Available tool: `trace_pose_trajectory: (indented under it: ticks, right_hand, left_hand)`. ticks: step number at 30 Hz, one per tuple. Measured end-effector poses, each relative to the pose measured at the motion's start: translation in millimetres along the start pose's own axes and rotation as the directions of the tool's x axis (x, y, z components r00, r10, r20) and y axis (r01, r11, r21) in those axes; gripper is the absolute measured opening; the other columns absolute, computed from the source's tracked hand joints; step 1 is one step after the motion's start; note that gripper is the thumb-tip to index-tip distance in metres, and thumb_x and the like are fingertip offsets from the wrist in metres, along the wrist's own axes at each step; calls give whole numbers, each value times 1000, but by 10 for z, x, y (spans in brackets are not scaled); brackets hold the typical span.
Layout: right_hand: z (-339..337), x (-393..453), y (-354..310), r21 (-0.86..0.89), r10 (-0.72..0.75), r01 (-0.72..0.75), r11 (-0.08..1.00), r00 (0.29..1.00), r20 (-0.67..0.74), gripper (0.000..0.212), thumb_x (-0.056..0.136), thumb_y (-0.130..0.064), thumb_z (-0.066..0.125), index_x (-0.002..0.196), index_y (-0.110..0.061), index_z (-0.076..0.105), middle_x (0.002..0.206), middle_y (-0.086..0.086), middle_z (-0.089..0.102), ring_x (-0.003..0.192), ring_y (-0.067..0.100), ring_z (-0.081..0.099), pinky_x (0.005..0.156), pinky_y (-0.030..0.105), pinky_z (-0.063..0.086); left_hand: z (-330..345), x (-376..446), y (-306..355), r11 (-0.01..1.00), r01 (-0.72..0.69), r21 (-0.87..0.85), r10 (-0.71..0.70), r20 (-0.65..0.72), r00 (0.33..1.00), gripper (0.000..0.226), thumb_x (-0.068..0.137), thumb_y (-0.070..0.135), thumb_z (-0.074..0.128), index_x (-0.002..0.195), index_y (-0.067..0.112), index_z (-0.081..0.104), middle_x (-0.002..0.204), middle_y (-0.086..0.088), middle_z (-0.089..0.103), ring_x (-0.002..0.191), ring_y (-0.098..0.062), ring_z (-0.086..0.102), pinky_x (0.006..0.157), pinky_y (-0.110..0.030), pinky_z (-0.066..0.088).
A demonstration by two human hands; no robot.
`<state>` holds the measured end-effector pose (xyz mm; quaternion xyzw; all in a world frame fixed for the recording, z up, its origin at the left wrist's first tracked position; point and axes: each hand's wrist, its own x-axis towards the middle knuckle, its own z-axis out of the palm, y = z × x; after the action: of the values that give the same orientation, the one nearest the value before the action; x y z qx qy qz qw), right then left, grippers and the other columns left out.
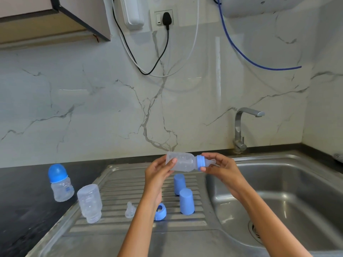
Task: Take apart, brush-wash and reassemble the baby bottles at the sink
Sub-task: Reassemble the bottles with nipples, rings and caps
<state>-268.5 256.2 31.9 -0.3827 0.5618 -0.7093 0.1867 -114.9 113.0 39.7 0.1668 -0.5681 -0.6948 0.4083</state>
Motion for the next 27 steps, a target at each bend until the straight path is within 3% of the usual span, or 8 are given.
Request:
trace_pose_trajectory:
  ticks: [5,8,11,13,18,20,24,27]
  right_hand:
    - [-12,3,12,26,-32,31,999,999,26,46,67,-21,79,111,-16,69,103,5,73,96,17,69,84,28,55]
    - [28,12,-8,-42,-52,52,998,999,3,38,80,-32,68,106,-4,69,89,10,74,79,19,71,72,26,58]
    - [58,15,2,-125,-4,0,992,999,-33,50,91,-38,55,93,10,67,71,19,68,57,21,66,58,27,58]
    - [78,9,4,-111,0,-3,994,1000,-27,45,92,-37,55,95,6,67,78,20,70,63,20,69,60,25,58]
    - [67,22,-36,48,-13,7,999,993,115,39,89,-24,63,125,-11,59,114,7,69,104,20,68,88,30,56]
    - [49,18,-57,29,-25,22,999,991,133,40,86,-26,65,122,-8,61,111,8,70,102,21,68,89,31,56]
    - [60,-44,-123,-173,99,-87,981,993,62,53,82,-48,56,91,2,69,75,14,72,66,20,69,63,28,57]
    - [80,-25,-76,-254,136,-116,960,989,61,41,92,-44,53,107,-8,67,96,13,72,84,18,71,73,32,60]
  left_hand:
    - [14,-10,-20,998,31,-57,-29,38,999,35,69,23,74,101,9,70,99,-7,74,94,-17,70,69,-20,55]
    - [15,-10,-31,1000,13,-25,-11,55,998,47,66,21,77,109,6,66,101,-8,73,95,-19,70,75,-23,55]
    - [23,1,-73,999,7,39,-10,76,997,60,60,23,83,115,8,63,110,-11,70,104,-24,67,84,-30,52]
    - [15,11,-70,1000,25,12,-25,70,997,62,60,22,82,117,7,62,110,-13,70,104,-24,67,84,-31,53]
    - [-27,4,-9,998,30,-48,-26,71,997,49,66,18,76,111,3,63,101,-10,73,97,-22,69,75,-25,56]
    - [-26,-11,0,999,34,-14,-33,80,996,52,66,20,77,113,3,62,102,-10,73,97,-22,69,79,-29,56]
    - [-38,-25,8,996,32,78,-40,108,993,62,61,23,81,116,5,60,110,-11,70,101,-23,68,88,-38,55]
    - [-54,-22,21,990,15,141,-31,113,993,62,60,24,82,115,8,61,108,-8,71,100,-22,68,89,-40,55]
